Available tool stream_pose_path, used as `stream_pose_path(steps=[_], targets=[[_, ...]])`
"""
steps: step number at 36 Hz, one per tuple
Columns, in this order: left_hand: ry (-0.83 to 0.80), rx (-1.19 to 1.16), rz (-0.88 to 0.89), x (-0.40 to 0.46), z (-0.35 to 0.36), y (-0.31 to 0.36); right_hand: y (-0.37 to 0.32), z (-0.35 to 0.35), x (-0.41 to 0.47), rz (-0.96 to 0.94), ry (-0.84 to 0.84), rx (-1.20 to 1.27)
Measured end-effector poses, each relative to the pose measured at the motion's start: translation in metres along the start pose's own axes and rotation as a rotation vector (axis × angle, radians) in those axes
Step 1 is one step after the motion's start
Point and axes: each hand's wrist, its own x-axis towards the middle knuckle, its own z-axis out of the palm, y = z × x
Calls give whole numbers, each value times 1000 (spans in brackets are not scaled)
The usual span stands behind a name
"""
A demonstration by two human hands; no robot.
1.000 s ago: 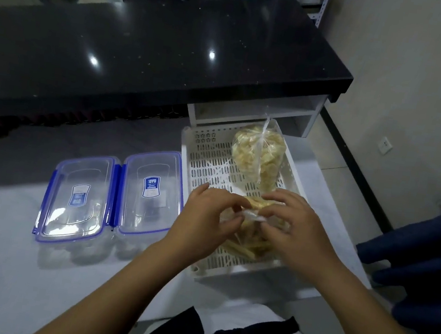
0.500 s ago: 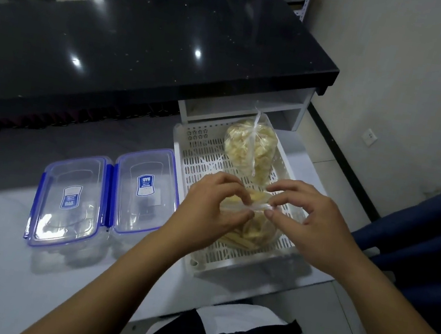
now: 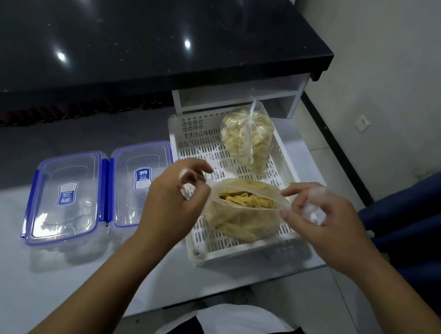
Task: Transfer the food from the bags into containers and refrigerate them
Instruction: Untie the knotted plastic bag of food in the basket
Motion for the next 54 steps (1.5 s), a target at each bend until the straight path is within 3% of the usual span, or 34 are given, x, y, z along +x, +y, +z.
stream_pose_path(steps=[4,9,15,19,21,25,31,34,41,47,54], targets=[[13,-153,-110,-3,-20,-4,0,-4,-9,-34,233,91],[-32,-430,-261,-13,-36,-3,-4,-3,-21,-54,456,37],[-78,-689,-355,-16,-46,-2,-11,-4,-29,82,508,8],[-133,-890,-352,-12,-50,-2,-18,-8,-31,134,535,-142],[-167,-971,-340,-10,-52,-2,-25,-10,-33,182,519,-35],[-248,-1105,-307,-1,-55,2,-36,-17,-27,346,381,587],[-332,-1219,-361,20,-55,25,-46,-26,-1,321,155,1111],[-353,-1163,-414,32,-57,41,-56,-32,15,367,138,1134],[-402,-1230,-329,39,-74,52,-78,-62,24,285,11,1035],[-429,-1207,-538,12,-60,49,-59,-53,21,521,70,796],[-537,-1257,-422,5,-66,51,-64,-71,19,425,40,785]])
